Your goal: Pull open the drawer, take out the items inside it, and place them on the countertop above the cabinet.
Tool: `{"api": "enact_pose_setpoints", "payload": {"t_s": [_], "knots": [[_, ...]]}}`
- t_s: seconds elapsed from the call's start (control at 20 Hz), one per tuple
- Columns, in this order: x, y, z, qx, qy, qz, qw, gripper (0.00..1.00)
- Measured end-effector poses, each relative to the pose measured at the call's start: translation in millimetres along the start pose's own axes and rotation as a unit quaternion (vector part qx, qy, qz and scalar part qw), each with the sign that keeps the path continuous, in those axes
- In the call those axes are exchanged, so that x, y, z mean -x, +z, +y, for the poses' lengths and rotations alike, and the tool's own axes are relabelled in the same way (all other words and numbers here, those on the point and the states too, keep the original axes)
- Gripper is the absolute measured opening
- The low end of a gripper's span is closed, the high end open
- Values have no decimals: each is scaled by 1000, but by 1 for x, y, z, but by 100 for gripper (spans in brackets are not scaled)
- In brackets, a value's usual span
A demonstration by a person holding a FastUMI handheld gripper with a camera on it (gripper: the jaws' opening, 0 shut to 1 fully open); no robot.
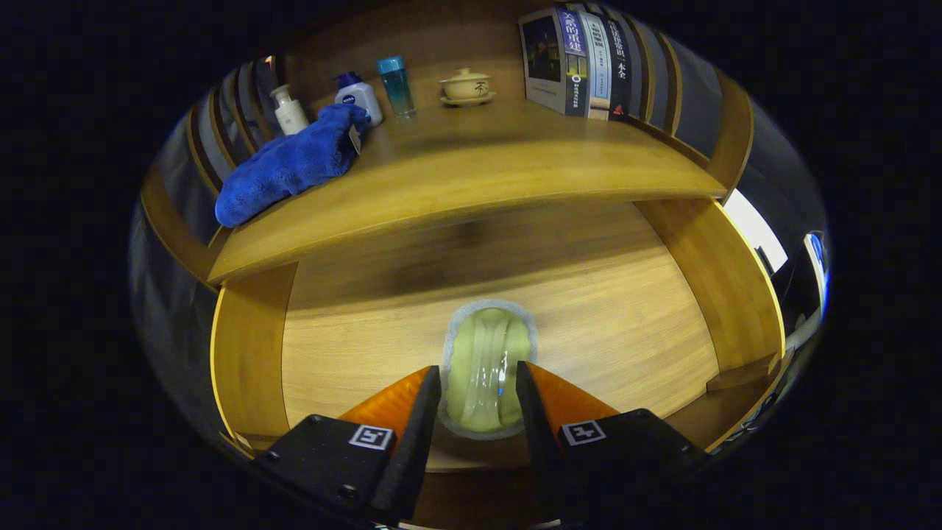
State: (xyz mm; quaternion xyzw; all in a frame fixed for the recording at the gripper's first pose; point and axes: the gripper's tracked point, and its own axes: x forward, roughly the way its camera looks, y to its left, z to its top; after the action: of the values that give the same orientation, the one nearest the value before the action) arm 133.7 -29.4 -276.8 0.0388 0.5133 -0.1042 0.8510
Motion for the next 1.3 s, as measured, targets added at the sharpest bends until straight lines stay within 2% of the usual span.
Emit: {"api": "enact_pose_setpoints", "payload": {"t_s": [0.1,0.2,0.3,0.35,0.65,0.9,1.1,1.3], "knots": [[-5,-5,-5,3,-4,7,1000,53],[-7,-3,-3,-3,1,-3,1000,29],[-6,0,-7,7,-5,-7,1000,24],[-4,-1,-7,7,-8,-9,1000,19],[46,23,-6,17,15,-51,998,18],[97,86,-2,48,15,-123,991,18],[98,149,11,50,18,-145,988,18],[76,195,29,49,18,-128,990,18]]}}
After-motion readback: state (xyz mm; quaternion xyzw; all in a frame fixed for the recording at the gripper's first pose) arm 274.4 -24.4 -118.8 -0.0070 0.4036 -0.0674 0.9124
